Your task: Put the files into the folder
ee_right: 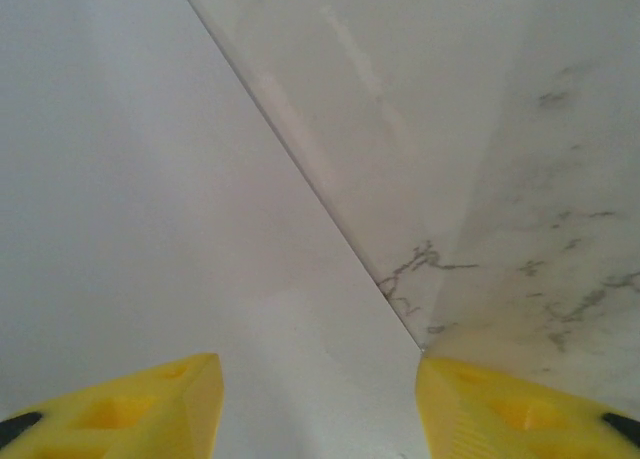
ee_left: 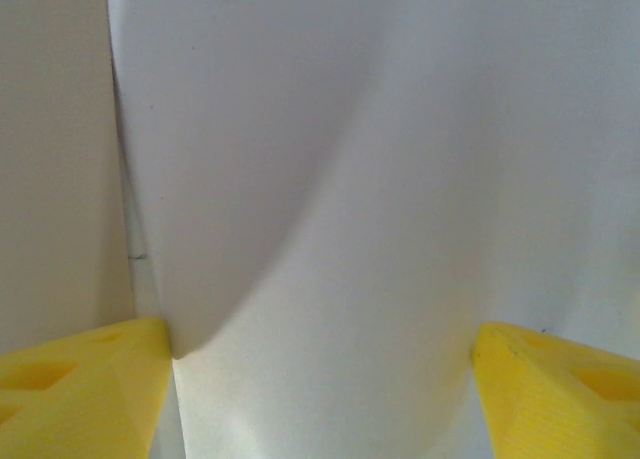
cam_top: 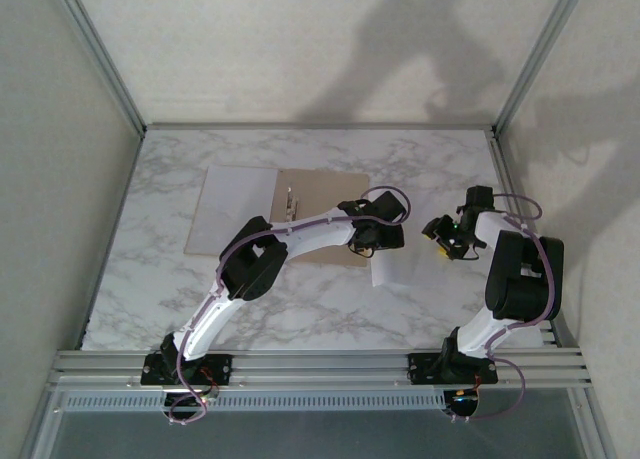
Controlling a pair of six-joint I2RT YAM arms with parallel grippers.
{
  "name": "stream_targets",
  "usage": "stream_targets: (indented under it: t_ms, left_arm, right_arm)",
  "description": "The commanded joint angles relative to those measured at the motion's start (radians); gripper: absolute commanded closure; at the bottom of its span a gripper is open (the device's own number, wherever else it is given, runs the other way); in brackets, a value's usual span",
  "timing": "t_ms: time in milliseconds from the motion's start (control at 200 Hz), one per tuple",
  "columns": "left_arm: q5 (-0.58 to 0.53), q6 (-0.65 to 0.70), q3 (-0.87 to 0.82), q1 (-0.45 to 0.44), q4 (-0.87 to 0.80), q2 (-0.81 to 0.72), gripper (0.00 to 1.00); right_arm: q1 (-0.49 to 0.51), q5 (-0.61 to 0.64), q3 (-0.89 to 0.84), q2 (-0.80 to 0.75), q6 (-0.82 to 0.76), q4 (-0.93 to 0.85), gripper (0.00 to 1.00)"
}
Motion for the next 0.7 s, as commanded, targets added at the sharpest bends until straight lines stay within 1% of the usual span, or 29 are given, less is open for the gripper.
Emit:
stream_targets:
  t_ms: [0,436,696]
  left_arm:
    - [0.083,-0.020,-0.035,-0.010,0.071,0.010,0.19]
    - [0.085,-0.034,-0.057,-0.008,0.090,0.000,0.20]
    - [0.091,-0.042,-0.092,-0.007,0.118,-0.019,0.22]
  right_arm:
    - [0.011,-0.049,-0.040,0.030,0.035,0.002,0.44]
    - [0.015,-0.146,-0.087,0.045,0.105,0.086,0.45]
    - [0.045,-0.146,-0.084,0.041,0.124,0.092,0.45]
